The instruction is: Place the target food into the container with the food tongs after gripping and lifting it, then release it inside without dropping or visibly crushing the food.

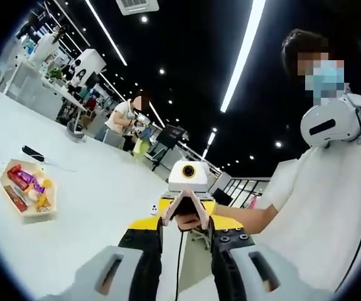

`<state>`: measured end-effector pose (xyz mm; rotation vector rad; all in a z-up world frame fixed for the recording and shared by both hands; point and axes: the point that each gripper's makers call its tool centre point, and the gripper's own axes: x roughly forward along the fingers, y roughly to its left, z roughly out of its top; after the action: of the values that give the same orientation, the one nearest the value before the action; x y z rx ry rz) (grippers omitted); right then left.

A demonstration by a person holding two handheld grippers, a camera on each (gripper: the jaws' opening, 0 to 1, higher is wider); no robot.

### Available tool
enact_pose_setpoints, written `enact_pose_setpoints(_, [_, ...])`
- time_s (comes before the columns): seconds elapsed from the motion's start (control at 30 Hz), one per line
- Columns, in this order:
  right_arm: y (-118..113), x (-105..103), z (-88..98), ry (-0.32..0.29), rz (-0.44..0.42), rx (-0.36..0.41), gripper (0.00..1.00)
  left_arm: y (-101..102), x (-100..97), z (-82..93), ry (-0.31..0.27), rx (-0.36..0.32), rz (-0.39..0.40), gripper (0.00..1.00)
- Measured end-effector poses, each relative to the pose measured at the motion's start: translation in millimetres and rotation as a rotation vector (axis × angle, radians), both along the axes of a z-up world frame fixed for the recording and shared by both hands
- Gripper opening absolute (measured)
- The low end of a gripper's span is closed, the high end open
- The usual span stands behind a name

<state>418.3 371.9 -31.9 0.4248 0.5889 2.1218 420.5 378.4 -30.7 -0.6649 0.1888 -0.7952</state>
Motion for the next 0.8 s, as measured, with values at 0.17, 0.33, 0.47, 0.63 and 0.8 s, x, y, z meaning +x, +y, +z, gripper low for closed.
enact_pose_setpoints(0.17, [-5,10,0.8,0.029,-0.029,-0.002,0.22,14,0.7,0.1,-0.002,0.005,0.045,0.27])
enact_pose_setpoints(0.33, [-5,10,5.8,0.044,-0.026,0.017,0.13,4,-0.6,-11.8,0.02,0.041,0.011,0.25])
enact_pose_setpoints(0.47, [-2,7,-3.1,0.021,-0.024,-0.008,0.15,1,1.5,-17.1,0.024,0.038,0.01,0.25])
enact_pose_setpoints(0.63, [-5,-1,-36.3,-0.026,-0.037,-0.098,0.25,-3,9.9,-30.2,0.06,0.077,0.017,0.25])
enact_pose_setpoints(0.8, [-6,6,-48.9,-0.042,-0.112,-0.098,0.52,0,18.2,-26.6,0.054,0.078,0.03,0.25])
